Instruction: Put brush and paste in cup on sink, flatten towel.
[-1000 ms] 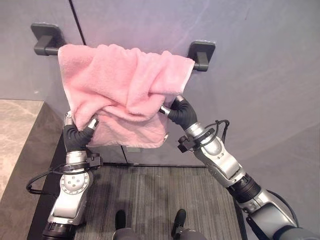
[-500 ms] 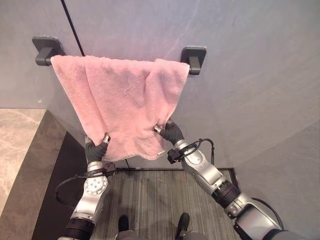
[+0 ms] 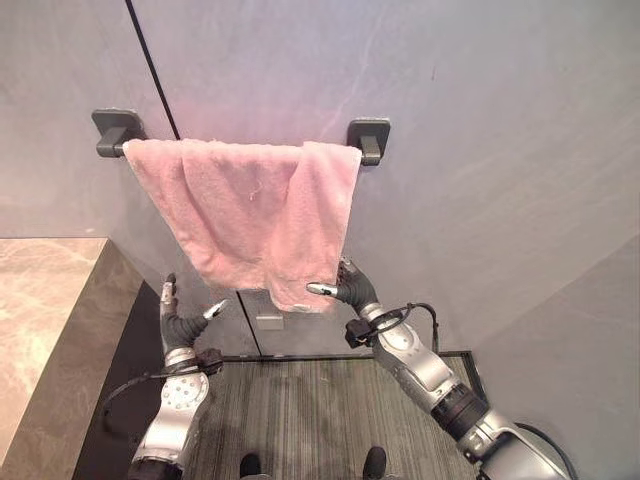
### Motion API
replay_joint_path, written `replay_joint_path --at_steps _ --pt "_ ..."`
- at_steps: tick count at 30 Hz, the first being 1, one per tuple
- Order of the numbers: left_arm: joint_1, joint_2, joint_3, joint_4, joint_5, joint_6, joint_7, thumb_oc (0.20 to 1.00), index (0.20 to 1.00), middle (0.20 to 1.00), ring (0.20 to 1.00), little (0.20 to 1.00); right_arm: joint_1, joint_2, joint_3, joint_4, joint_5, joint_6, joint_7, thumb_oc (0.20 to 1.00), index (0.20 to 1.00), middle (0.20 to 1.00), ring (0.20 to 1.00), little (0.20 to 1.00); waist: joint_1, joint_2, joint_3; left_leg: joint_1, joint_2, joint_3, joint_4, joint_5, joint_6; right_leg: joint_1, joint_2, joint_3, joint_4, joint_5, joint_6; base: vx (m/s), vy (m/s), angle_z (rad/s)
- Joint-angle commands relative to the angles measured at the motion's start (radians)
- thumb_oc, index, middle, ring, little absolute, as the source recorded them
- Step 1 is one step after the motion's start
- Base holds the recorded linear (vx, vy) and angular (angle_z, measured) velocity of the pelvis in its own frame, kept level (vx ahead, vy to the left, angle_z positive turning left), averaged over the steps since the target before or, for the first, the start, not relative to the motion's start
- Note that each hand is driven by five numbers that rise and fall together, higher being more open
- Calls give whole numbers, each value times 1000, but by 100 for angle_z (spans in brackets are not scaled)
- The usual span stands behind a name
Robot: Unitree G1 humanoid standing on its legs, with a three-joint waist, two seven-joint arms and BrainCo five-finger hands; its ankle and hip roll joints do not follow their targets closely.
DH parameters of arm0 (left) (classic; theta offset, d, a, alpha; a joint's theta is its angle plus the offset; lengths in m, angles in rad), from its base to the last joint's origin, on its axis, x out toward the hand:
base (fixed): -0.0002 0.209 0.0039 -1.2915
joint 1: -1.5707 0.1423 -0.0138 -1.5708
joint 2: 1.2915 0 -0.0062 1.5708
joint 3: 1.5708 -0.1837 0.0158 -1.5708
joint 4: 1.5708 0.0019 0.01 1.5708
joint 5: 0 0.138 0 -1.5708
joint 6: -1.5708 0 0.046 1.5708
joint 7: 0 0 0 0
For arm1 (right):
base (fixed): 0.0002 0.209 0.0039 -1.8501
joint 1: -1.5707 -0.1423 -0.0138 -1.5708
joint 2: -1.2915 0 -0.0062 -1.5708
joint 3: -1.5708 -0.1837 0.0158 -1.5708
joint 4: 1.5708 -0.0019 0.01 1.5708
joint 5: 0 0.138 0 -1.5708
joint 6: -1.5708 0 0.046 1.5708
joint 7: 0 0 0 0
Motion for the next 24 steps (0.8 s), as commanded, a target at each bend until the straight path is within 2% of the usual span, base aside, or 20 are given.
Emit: replay_joint_path --at_steps 1,4,5,7,8,9,12,14,16,18,20,21,22,23,24 --pt "-6 62 64 -59 101 -27 41 1000 1000 1000 1000 1000 22 -48 -115 -56 -80 -44 6 1000 1000 1000 1000 1000 -4 -29 -8 -5 -25 -10 2 3 16 93 -89 -3 4 -45 94 16 19 -6" --pt "31 90 111 -105 145 -54 33 1000 1000 1000 1000 1000 104 -99 -193 -67 -126 -45 0 1000 1000 1000 1000 1000 -11 -29 -11 -1 -25 -10 2 0 16 96 -91 -2 4 -47 97 0 0 0" --pt "51 93 156 -137 121 -86 34 1000 1000 1000 1000 1000 160 -127 -284 -89 -128 -53 -42 1000 1000 1000 1000 1000 -17 -29 -12 -1 -26 -9 2 -1 16 96 -92 -3 4 -46 99 0 0 0" --pt "71 105 210 -165 128 -100 47 1000 1000 1000 1000 1000 204 -149 -385 -137 -166 -70 -94 1000 1000 1000 1000 1000 -23 -25 -13 2 -28 -8 2 -3 16 98 -93 -3 4 -47 100 0 0 0" --pt "73 104 209 -168 128 -99 47 1000 1000 1000 1000 1000 208 -149 -387 -141 -168 -68 -95 1000 1000 1000 1000 1000 -22 -25 -14 3 -28 -8 2 -4 16 98 -93 -3 4 -47 100 0 0 0" --pt "88 119 261 -208 150 -117 60 1000 1000 1000 1000 1000 241 -176 -486 -221 -241 -99 -141 1000 1000 1000 1000 1000 -29 -20 -13 5 -28 -9 2 -6 17 101 -95 -2 4 -48 102 12 16 -3" --pt "91 156 312 -285 206 -138 69 1000 1000 1000 1000 1000 256 -198 -573 -307 -322 -130 -186 1000 1000 1000 1000 1000 -32 -14 -13 9 -26 -11 2 -12 13 107 -95 -4 4 -54 104 0 0 0" --pt "89 178 342 -338 242 -156 80 1000 1000 1000 1000 1000 255 -211 -610 -361 -385 -150 -195 1000 1000 1000 1000 1000 -34 -15 -16 3 -27 -13 2 -7 12 103 -97 -6 4 -50 104 0 0 0" --pt "92 236 390 -404 302 -173 75 1000 1000 1000 1000 1000 232 -252 -650 -448 -480 -162 -211 1000 1000 1000 1000 1000 -33 -11 -17 6 -24 -13 2 -13 9 105 -97 -4 4 -55 107 0 0 0" --pt "92 236 392 -407 303 -172 74 1000 1000 1000 1000 1000 232 -250 -651 -452 -483 -159 -211 1000 1000 1000 1000 1000 -34 -12 -17 2 -25 -13 2 -7 10 101 -98 -4 4 -49 106 0 0 0" --pt "96 350 459 -458 363 -192 46 1000 1000 1000 1000 1000 180 -321 -665 -576 -548 -177 -182 1000 1000 1000 1000 1000 -35 -12 -18 1 -23 -11 2 -6 7 95 -95 1 4 -48 108 0 0 0" --pt "96 350 460 -459 363 -191 45 1000 1000 1000 1000 1000 179 -320 -665 -577 -548 -177 -182 1000 1000 1000 1000 1000 -35 -12 -18 0 -24 -11 2 -5 7 94 -96 1 4 -47 108 -3 13 -3" --pt "100 433 494 -531 352 -226 -8 1000 1000 1000 1000 1000 112 -424 -649 -661 -599 -192 -134 1000 1000 1000 1000 1000 -33 -15 -24 0 -26 -10 2 -4 7 92 -96 5 4 -44 111 0 0 0" --pt "100 432 498 -533 348 -226 -12 1000 1000 1000 1000 1000 108 -425 -648 -660 -598 -191 -134 1000 1000 1000 1000 1000 -34 -15 -23 -1 -26 -10 2 -4 7 91 -96 6 4 -43 111 0 0 0" --pt "88 504 501 -548 327 -243 -58 1000 1000 1000 1000 1000 32 -519 -601 -696 -661 -189 -98 1000 1000 1000 1000 1000 -31 -17 -26 2 -28 -10 2 -4 7 91 -97 10 4 -40 114 0 0 0"
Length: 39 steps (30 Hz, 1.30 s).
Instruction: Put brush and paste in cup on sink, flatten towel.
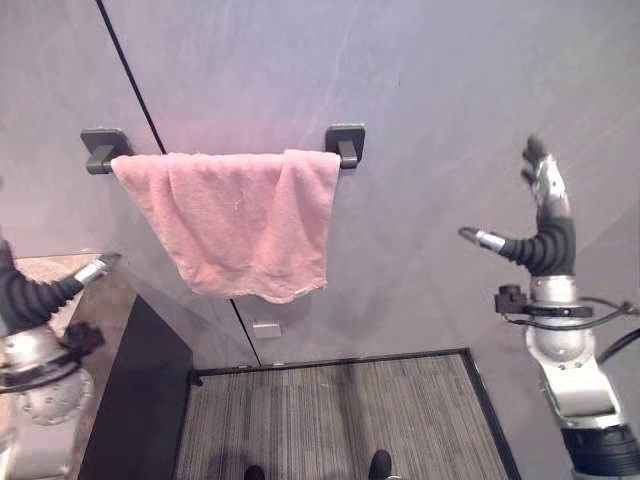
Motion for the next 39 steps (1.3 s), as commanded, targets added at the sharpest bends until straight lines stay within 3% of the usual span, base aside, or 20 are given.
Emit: replay_joint_path --at_steps 1,2,4,8,10,13,16,25,39 --pt "-49 217 24 -53 -15 -89 -98 1000 1000 1000 1000 1000 -243 -166 59 -77 -128 -54 78 1000 1000 1000 1000 1000 -3 -41 -4 5 -26 -11 6 0 6 94 -89 7 7 -36 105 0 0 0" --pt "-52 217 25 -50 -16 -89 -99 1000 1000 1000 1000 1000 -250 -167 63 -73 -129 -54 78 1000 1000 1000 1000 1000 -4 -40 -3 5 -26 -11 6 0 6 93 -89 8 7 -36 105 0 0 0" --pt "-90 319 -30 -83 18 -86 -161 1000 1000 1000 1000 1000 -380 -222 182 -76 -201 -38 120 1000 1000 1000 1000 1000 -2 -43 -8 7 -28 -8 6 -3 7 92 -90 12 7 -32 107 0 0 0" --pt "-123 389 -76 -74 6 -90 -227 1000 1000 1000 1000 1000 -556 -239 345 -38 -238 -17 187 1000 1000 1000 1000 1000 -3 -42 -8 10 -32 -4 6 -5 9 91 -91 19 7 -30 108 0 0 0" --pt "-158 432 -135 -53 -36 -84 -287 1000 1000 1000 1000 1000 -688 -218 470 25 -263 10 244 1000 1000 1000 1000 1000 0 -47 -11 17 -32 -4 6 -6 11 97 -90 19 7 -33 106 0 0 0" --pt "-181 461 -162 -16 -40 -70 -320 1000 1000 1000 1000 1000 -792 -197 557 96 -285 26 278 1000 1000 1000 1000 1000 2 -47 -9 19 -33 -3 6 -6 10 98 -89 20 7 -33 105 0 0 0" --pt "-216 473 -204 64 -49 -53 -339 1000 1000 1000 1000 1000 -893 -113 633 214 -305 48 294 1000 1000 1000 1000 1000 7 -45 -5 19 -35 -3 6 -4 12 98 -89 21 7 -32 102 0 0 0" --pt "-263 486 -231 184 -30 -21 -340 1000 1000 1000 1000 1000 -1030 69 714 416 -339 78 311 1000 1000 1000 1000 1000 31 -43 -2 24 -38 -8 6 -8 17 105 -91 20 7 -34 98 0 0 0" --pt "-466 512 -390 222 17 -5 -341 1000 1000 1000 1000 1000 -1121 187 782 522 -350 97 328 1000 1000 1000 1000 1000 25 -52 10 24 -45 -8 6 -15 26 102 -90 29 7 -39 97 2 1 0"
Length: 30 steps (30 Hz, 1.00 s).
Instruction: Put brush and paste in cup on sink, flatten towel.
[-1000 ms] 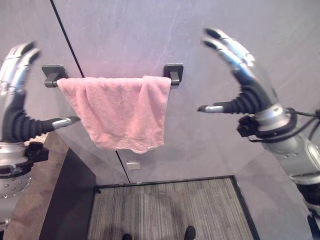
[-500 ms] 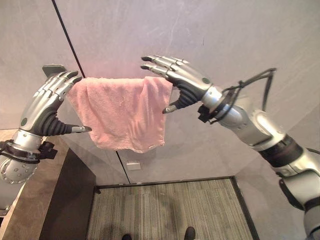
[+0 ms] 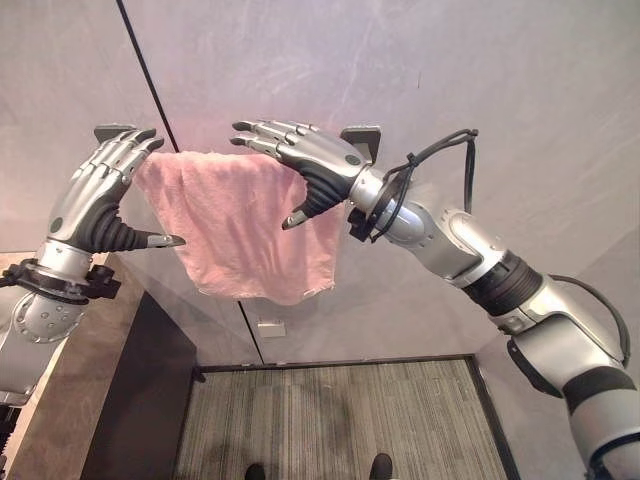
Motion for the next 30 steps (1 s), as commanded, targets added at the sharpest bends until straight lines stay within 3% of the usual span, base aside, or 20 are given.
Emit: replay_joint_path --at_steps 1,8,18,23,30 --pt "-132 102 -52 2 9 2 18 1000 1000 1000 1000 1000 -138 27 15 37 3 7 -13 1000 1000 1000 1000 1000 -8 -40 10 21 -34 -10 2 -17 31 100 -86 27 7 -44 94 34 15 0" --pt "-284 56 -212 64 35 19 17 1000 1000 1000 1000 1000 -150 27 41 102 -25 22 -23 1000 1000 1000 1000 1000 -22 -40 28 3 -42 -14 2 -14 34 83 -88 32 8 -37 95 5 5 -1" --pt "-392 50 -324 158 71 49 9 1000 1000 1000 1000 1000 -153 40 73 233 -42 43 -37 1000 1000 1000 1000 1000 -24 -38 45 -25 -47 -15 2 -8 40 52 -91 38 10 -26 100 4 2 0" --pt "-338 98 -317 179 132 62 -13 1000 1000 1000 1000 1000 -110 -3 58 189 -45 34 -29 1000 1000 1000 1000 1000 -23 -35 43 -12 -50 -10 2 -16 43 58 -89 39 15 -32 101 38 11 -1" --pt "-140 234 -244 168 257 43 -41 1000 1000 1000 1000 1000 -64 -77 66 111 -89 -5 -14 1000 1000 1000 1000 1000 -19 -27 39 14 -49 3 2 -27 45 72 -89 47 17 -38 104 14 11 -8"
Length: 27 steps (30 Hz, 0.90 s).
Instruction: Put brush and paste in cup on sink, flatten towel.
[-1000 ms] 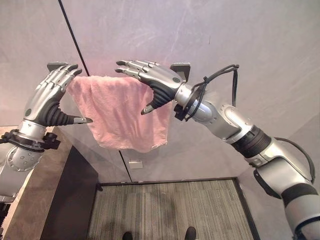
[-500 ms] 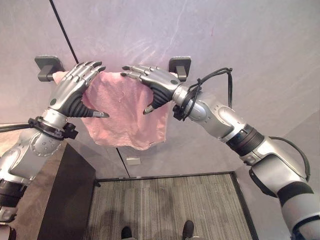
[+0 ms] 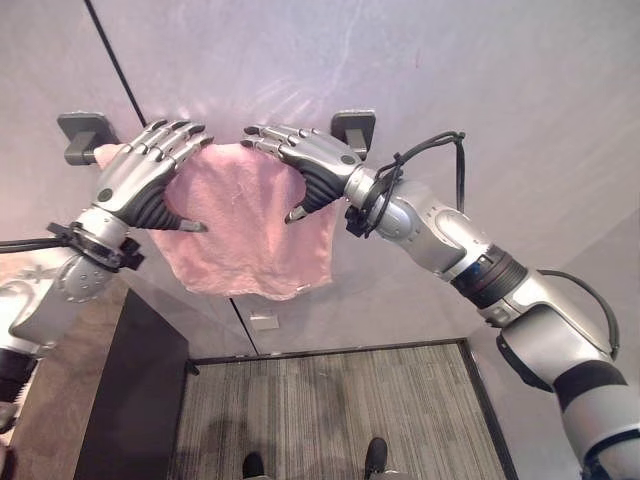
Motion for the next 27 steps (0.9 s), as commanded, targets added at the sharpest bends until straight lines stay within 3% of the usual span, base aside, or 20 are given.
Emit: replay_joint_path --at_steps 1,6,17,22,24,27 --pt "115 121 15 27 73 12 -49 1000 1000 1000 1000 1000 -38 -93 37 -25 -42 -24 14 1000 1000 1000 1000 1000 8 -22 22 44 -45 -19 2 -28 44 119 -88 23 8 -52 107 12 10 -6" --pt "240 164 78 45 128 6 -51 1000 1000 1000 1000 1000 -19 -143 65 -41 -59 -43 24 1000 1000 1000 1000 1000 7 -20 21 54 -47 -13 2 -29 42 130 -88 19 6 -56 110 -9 9 -8" --pt "368 132 178 106 136 33 -49 1000 1000 1000 1000 1000 32 -183 52 6 -51 -30 21 1000 1000 1000 1000 1000 21 -21 27 37 -49 -15 2 -23 43 113 -93 19 0 -42 112 -9 3 -2" --pt "404 24 246 214 21 63 -38 1000 1000 1000 1000 1000 52 -171 38 61 -38 -18 14 1000 1000 1000 1000 1000 27 -25 33 30 -51 -15 2 -19 44 107 -92 22 -1 -38 111 0 0 0" --pt "386 -78 284 286 -118 80 -29 1000 1000 1000 1000 1000 66 -163 24 79 -34 -9 17 1000 1000 1000 1000 1000 29 -27 34 27 -51 -16 2 -17 44 104 -91 20 -1 -38 108 0 0 0" --pt "356 -148 292 325 -197 90 -20 1000 1000 1000 1000 1000 81 -159 10 105 -35 2 17 1000 1000 1000 1000 1000 27 -27 40 20 -50 -18 2 -15 44 99 -92 16 -1 -36 107 0 0 0"
